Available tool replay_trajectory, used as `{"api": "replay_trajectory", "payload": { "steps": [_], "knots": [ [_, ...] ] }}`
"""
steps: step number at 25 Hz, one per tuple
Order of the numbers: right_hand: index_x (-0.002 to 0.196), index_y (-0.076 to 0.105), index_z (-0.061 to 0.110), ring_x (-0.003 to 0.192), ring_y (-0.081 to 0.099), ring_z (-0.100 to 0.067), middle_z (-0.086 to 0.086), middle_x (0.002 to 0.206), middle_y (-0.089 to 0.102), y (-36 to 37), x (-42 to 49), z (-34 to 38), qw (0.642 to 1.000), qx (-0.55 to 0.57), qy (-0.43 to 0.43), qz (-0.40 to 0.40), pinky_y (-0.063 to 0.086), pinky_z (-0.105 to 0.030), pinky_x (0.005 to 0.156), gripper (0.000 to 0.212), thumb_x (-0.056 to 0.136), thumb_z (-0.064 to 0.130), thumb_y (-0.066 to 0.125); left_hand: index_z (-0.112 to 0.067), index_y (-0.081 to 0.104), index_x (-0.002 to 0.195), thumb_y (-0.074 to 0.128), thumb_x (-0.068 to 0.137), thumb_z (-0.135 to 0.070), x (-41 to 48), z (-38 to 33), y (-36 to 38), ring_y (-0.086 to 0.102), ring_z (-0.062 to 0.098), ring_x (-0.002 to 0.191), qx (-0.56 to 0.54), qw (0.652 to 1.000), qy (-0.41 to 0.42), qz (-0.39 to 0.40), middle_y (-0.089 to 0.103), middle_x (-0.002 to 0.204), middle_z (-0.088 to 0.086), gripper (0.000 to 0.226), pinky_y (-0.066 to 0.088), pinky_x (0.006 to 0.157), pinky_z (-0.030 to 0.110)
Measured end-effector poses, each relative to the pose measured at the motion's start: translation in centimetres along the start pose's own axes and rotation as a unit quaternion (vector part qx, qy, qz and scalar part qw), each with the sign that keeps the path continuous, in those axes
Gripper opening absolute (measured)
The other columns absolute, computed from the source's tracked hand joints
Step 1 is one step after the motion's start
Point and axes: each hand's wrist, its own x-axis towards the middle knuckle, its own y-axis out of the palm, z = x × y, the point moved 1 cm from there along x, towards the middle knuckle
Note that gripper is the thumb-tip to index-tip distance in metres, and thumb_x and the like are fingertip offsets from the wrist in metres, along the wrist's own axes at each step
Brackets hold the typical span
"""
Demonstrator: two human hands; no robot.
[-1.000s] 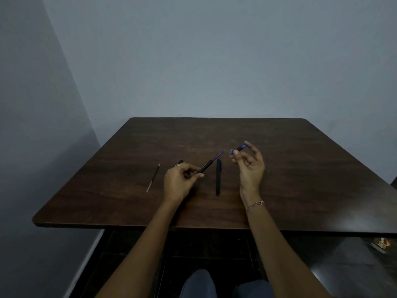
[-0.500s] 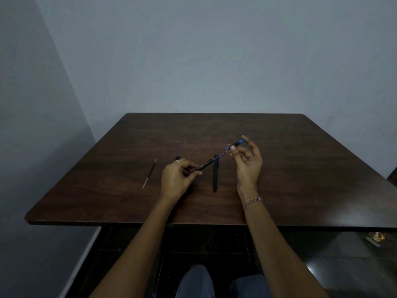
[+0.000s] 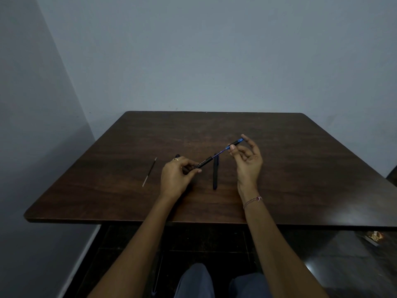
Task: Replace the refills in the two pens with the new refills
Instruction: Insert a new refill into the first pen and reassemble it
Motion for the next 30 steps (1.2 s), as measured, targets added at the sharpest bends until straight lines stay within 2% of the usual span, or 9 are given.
{"api": "replay_trajectory", "payload": {
  "steps": [7,9,11,14,20,26,30],
  "knots": [
    [0.111,0.059,0.025,0.081,0.069,-0.01,-0.001,0.077,0.067,0.0,-0.08,-0.04,1.0,-0.014,0.0,0.015,0.057,-0.027,0.08,0.042,0.079,0.0,0.07,-0.024,0.075,0.088,0.082,0.069,-0.023,-0.05,0.12,0.04,0.061,0.0,0.07,0.001,1.0,0.003,0.006,0.058,0.074,-0.022,0.02,0.052,0.065,0.017],
    [0.113,0.058,0.022,0.08,0.069,-0.008,0.003,0.075,0.068,0.06,-0.12,-0.01,1.0,-0.018,-0.006,0.021,0.057,-0.022,0.07,0.041,0.081,-0.001,0.068,-0.024,0.075,0.09,0.081,0.07,-0.023,-0.02,0.13,0.01,0.061,0.001,0.072,-0.001,1.0,0.003,0.008,0.059,0.076,-0.021,0.021,0.053,0.066,0.019],
    [0.115,0.056,0.018,0.078,0.069,-0.008,-0.001,0.079,0.067,0.11,-0.15,-0.05,0.999,-0.025,-0.009,0.032,0.055,-0.019,0.063,0.039,0.083,-0.004,0.065,-0.025,0.075,0.091,0.08,0.071,-0.023,-0.04,0.12,-0.06,0.061,0.001,0.072,0.001,1.0,0.006,0.009,0.06,0.079,-0.021,0.022,0.053,0.067,0.019],
    [0.114,0.055,0.019,0.077,0.069,-0.009,-0.006,0.084,0.065,0.13,-0.22,-0.14,0.998,-0.039,-0.009,0.053,0.056,-0.02,0.064,0.04,0.085,-0.006,0.062,-0.025,0.075,0.092,0.08,0.071,-0.023,0.02,0.18,-0.08,0.062,0.003,0.073,-0.006,1.0,-0.003,0.009,0.062,0.081,-0.019,0.022,0.054,0.068,0.021],
    [0.111,0.055,0.028,0.08,0.07,-0.011,-0.006,0.086,0.069,0.13,0.06,-0.21,0.998,-0.026,0.023,0.047,0.056,-0.02,0.065,0.04,0.084,0.0,0.065,-0.025,0.075,0.091,0.081,0.07,-0.022,0.08,0.17,0.05,0.062,0.005,0.074,-0.012,1.0,-0.013,0.011,0.062,0.081,-0.018,0.022,0.054,0.069,0.024],
    [0.112,0.053,0.023,0.072,0.068,-0.007,-0.007,0.085,0.066,0.04,-0.02,-0.37,0.998,-0.033,0.037,0.038,0.055,-0.019,0.062,0.035,0.086,0.004,0.064,-0.026,0.075,0.091,0.081,0.07,-0.021,0.06,0.22,0.07,0.061,0.001,0.076,-0.01,1.0,-0.013,0.013,0.06,0.078,-0.023,0.023,0.052,0.069,0.018],
    [0.112,0.052,0.02,0.074,0.068,-0.007,-0.006,0.083,0.065,-0.01,0.08,-0.28,0.999,-0.009,0.046,0.019,0.055,-0.019,0.062,0.031,0.087,0.004,0.062,-0.026,0.075,0.091,0.081,0.07,-0.022,0.06,0.12,0.12,0.061,0.001,0.075,-0.012,1.0,-0.011,0.011,0.06,0.078,-0.022,0.022,0.049,0.068,0.016]
  ]
}}
